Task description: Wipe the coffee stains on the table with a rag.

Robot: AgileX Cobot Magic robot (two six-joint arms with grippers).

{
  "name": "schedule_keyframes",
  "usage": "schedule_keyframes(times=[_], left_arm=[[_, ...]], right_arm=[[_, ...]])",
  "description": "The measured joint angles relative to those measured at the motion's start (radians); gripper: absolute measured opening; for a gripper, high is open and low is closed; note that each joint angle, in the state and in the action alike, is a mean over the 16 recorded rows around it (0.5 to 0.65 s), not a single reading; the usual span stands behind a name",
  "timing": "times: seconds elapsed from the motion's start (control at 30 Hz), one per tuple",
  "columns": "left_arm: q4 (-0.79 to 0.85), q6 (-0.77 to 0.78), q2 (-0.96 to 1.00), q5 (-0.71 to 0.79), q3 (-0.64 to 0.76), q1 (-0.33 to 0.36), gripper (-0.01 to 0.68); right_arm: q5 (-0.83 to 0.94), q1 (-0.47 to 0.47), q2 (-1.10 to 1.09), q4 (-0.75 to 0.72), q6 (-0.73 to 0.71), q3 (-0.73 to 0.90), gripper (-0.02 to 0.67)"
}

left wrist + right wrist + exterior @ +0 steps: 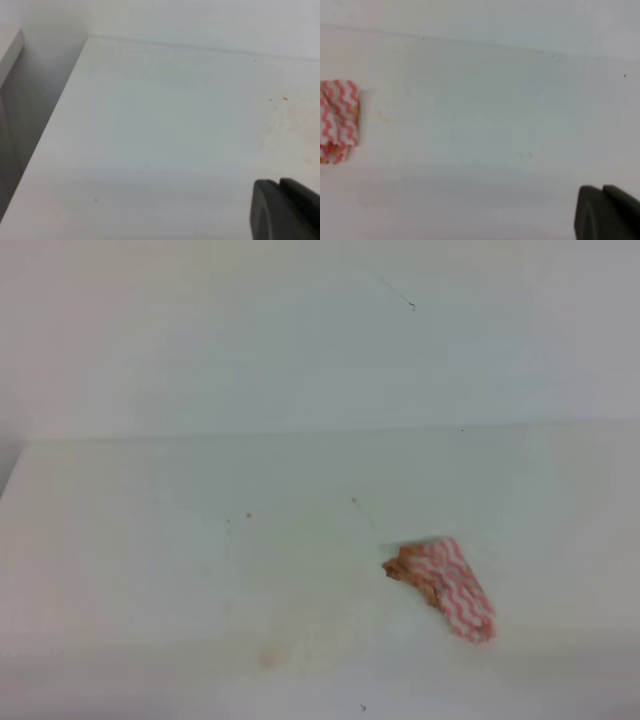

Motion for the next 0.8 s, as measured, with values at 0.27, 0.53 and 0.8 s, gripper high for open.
schedule_keyframes(times=[0.27, 0.53, 0.8], left_arm=[[0.000, 0.000, 0.002, 0.000, 0.000, 0.000, -0.002], [0.000, 0.000, 0.002, 0.000, 0.000, 0.000, -0.002], [0.000, 0.000, 0.000, 0.000, 0.000, 0.000, -0.002]], right_arm=[[-0.001, 0.009, 0.000, 0.001, -0.001, 0.000, -0.003], [-0.002, 0.009, 0.000, 0.001, -0.001, 0.000, -0.003], [-0.002, 0.009, 0.000, 0.001, -0.001, 0.000, -0.003]])
